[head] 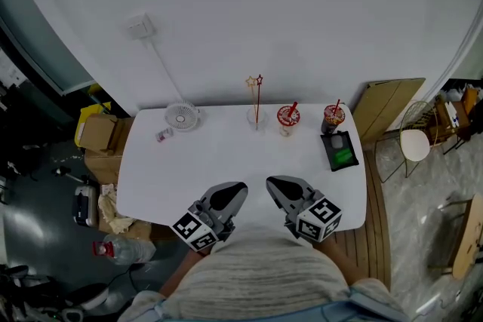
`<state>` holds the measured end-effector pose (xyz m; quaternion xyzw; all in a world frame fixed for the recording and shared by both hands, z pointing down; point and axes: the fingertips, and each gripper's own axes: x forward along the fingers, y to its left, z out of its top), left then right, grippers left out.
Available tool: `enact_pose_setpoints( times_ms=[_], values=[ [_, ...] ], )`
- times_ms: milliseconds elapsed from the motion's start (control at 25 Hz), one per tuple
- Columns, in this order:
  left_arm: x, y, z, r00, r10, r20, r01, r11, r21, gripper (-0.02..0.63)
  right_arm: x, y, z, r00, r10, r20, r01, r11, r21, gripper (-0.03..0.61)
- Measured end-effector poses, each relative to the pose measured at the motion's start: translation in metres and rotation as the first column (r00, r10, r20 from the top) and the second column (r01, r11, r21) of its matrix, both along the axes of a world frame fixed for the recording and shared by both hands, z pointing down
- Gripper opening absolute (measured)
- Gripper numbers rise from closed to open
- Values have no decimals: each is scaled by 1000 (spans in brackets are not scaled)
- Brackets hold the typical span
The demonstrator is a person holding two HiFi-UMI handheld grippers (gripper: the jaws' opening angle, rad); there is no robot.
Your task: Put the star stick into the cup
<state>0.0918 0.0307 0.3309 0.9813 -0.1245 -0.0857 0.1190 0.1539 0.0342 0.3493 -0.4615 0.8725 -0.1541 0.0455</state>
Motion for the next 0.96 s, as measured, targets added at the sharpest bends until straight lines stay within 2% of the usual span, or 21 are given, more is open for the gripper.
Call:
enact_pose_setpoints(
  times_ms=[360, 600, 960],
  values=[
    [10, 0, -4, 1000, 25, 11, -25, 999, 24, 31, -2, -3, -9, 1000, -22, 11, 21, 1000, 20, 9],
    [8, 6, 0, 1000, 13, 22, -13, 1000, 18, 31, -10, 2, -9, 998, -55, 3, 55, 998, 30, 9],
    [7, 15, 2, 1000, 6, 11, -6, 1000, 5, 31, -2, 10, -4, 999, -45, 12, 45, 999, 7, 9]
  ],
)
